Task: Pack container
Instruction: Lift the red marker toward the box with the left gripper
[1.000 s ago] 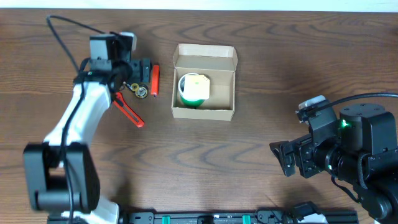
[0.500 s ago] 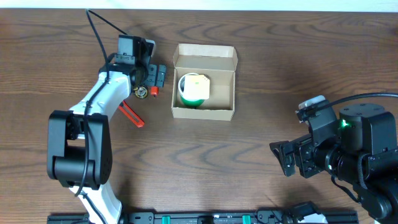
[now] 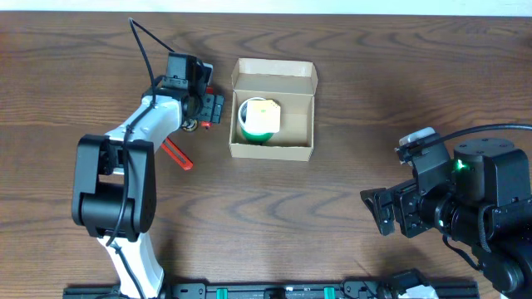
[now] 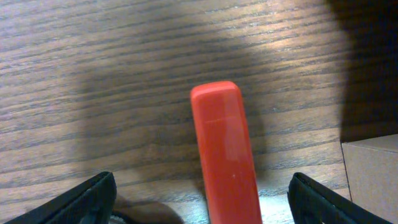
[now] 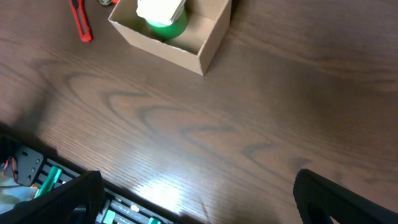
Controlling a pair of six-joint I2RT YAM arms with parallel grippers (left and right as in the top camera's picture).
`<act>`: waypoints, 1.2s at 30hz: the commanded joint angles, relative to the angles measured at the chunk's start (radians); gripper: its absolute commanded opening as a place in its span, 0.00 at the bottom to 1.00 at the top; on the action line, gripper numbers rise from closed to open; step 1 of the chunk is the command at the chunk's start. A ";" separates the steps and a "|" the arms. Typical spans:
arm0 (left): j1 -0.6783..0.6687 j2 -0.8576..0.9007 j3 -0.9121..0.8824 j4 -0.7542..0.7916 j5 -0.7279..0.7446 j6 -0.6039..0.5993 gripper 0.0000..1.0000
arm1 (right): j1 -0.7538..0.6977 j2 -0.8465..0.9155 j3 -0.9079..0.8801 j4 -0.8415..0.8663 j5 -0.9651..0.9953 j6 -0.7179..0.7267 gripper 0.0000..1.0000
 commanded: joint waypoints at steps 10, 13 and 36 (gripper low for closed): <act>-0.009 0.033 0.022 -0.005 -0.037 0.021 0.76 | -0.004 0.000 -0.001 -0.001 0.009 -0.018 0.99; -0.020 0.034 0.017 -0.005 -0.079 0.022 0.75 | -0.004 0.000 -0.001 -0.001 0.009 -0.019 0.99; -0.064 0.076 0.019 -0.004 -0.122 0.009 0.26 | -0.004 0.000 -0.001 -0.001 0.009 -0.019 0.99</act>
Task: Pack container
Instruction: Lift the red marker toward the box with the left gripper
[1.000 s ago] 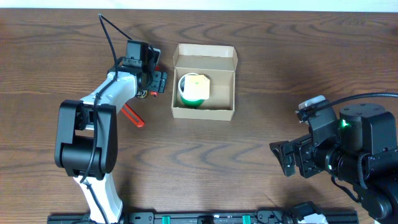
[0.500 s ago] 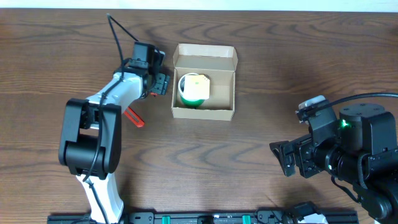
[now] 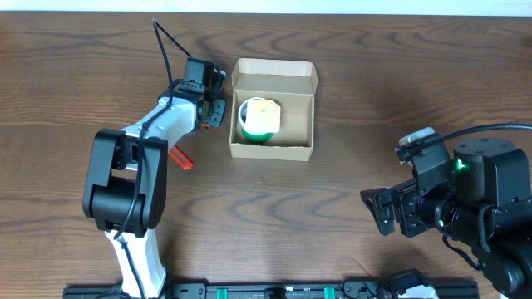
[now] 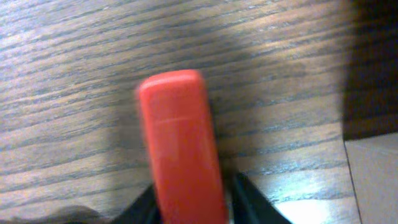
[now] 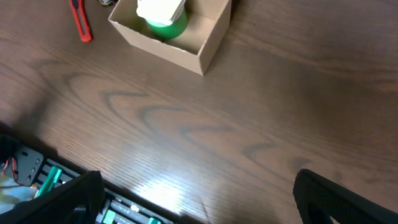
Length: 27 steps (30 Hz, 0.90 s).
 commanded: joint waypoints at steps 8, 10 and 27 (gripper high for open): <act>0.003 0.031 0.045 -0.005 -0.010 -0.102 0.06 | -0.005 0.000 -0.001 -0.001 0.009 -0.019 0.99; 0.003 0.023 0.070 -0.016 -0.010 -0.125 0.05 | -0.005 0.000 -0.001 -0.001 0.009 -0.019 0.99; -0.034 -0.350 0.282 -0.372 -0.071 -0.305 0.05 | -0.005 0.000 -0.001 -0.001 0.009 -0.019 0.99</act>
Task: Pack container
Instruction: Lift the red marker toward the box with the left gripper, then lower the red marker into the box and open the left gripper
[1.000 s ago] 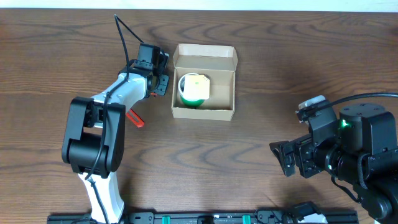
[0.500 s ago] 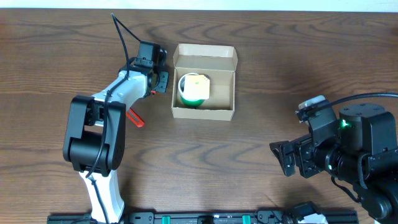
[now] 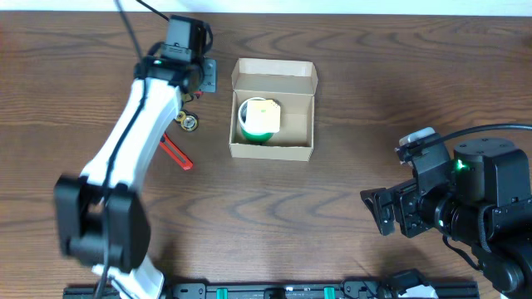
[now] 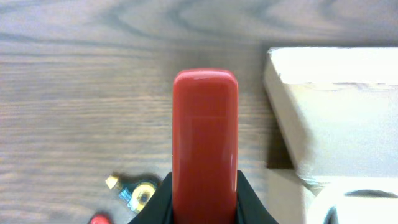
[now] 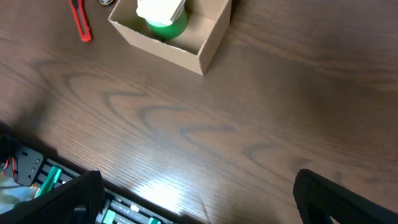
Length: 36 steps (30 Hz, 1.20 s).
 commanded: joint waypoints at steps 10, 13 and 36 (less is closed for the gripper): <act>-0.283 -0.197 0.020 -0.132 -0.014 -0.335 0.06 | -0.004 0.000 0.000 -0.001 0.009 -0.019 0.99; -0.374 -0.161 0.014 -0.105 -0.082 -0.452 0.06 | -0.004 0.000 0.000 -0.001 0.009 -0.019 0.99; -0.551 0.137 0.014 0.039 -0.189 -0.605 0.06 | -0.004 0.000 0.000 -0.001 0.009 -0.019 0.99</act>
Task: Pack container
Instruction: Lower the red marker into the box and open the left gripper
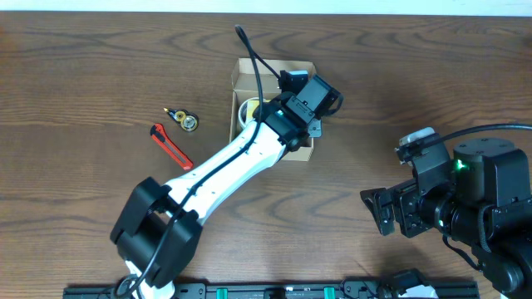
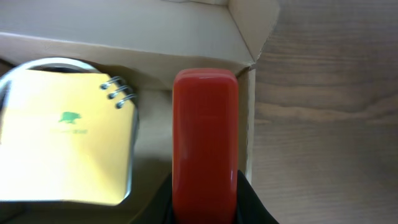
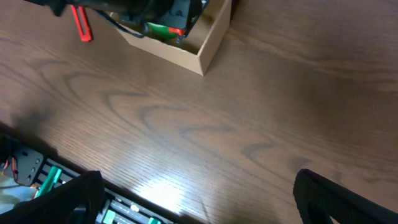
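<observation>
An open cardboard box [image 1: 283, 66] stands at the table's far middle. Inside it a yellow spiral notepad [image 2: 62, 149] lies on a round green-and-white container. My left gripper [image 1: 309, 101] hovers over the box's right half, shut on a red bar-shaped object [image 2: 205, 143] with a rounded end. In the left wrist view that object points at the box's right wall [image 2: 245, 130]. Far off at the near right, my right gripper [image 1: 382, 212] stands open with nothing between its fingers [image 3: 68, 199].
A red-handled cutter [image 1: 170, 146] and a small gold-and-black item [image 1: 179, 119] lie on the wood to the left of the box. The left arm stretches diagonally across the table's middle to the box. The right arm's body fills the near right corner.
My left gripper, still shut on the red object, was beside the box's far left corner and is now over the box's right half. The right arm has not moved.
My left gripper stood open around the red object lying on the table left of the box. Then it was shut on it. Then it held the object above the table beside the box, and now holds it over the box interior.
</observation>
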Controlling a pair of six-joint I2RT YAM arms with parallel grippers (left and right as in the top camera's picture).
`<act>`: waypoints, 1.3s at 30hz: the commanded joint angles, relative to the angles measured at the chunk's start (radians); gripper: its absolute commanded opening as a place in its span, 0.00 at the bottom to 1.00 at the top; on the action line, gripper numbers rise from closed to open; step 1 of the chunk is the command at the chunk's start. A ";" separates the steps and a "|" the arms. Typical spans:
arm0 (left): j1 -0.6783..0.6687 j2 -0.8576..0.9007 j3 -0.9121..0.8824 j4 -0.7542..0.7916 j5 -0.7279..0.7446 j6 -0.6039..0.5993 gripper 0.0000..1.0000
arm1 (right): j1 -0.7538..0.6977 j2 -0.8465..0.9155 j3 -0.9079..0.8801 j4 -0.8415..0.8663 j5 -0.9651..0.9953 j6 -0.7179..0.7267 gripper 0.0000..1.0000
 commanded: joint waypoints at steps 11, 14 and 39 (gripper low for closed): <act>0.001 0.074 -0.002 0.101 -0.028 0.001 0.06 | -0.004 0.000 0.000 -0.001 0.009 -0.019 0.99; 0.001 0.080 -0.002 0.104 -0.030 0.001 0.06 | -0.004 0.000 0.000 -0.001 0.009 -0.019 0.99; 0.001 -0.079 0.014 0.101 -0.062 0.129 0.64 | -0.004 0.000 0.000 -0.001 0.009 -0.019 0.99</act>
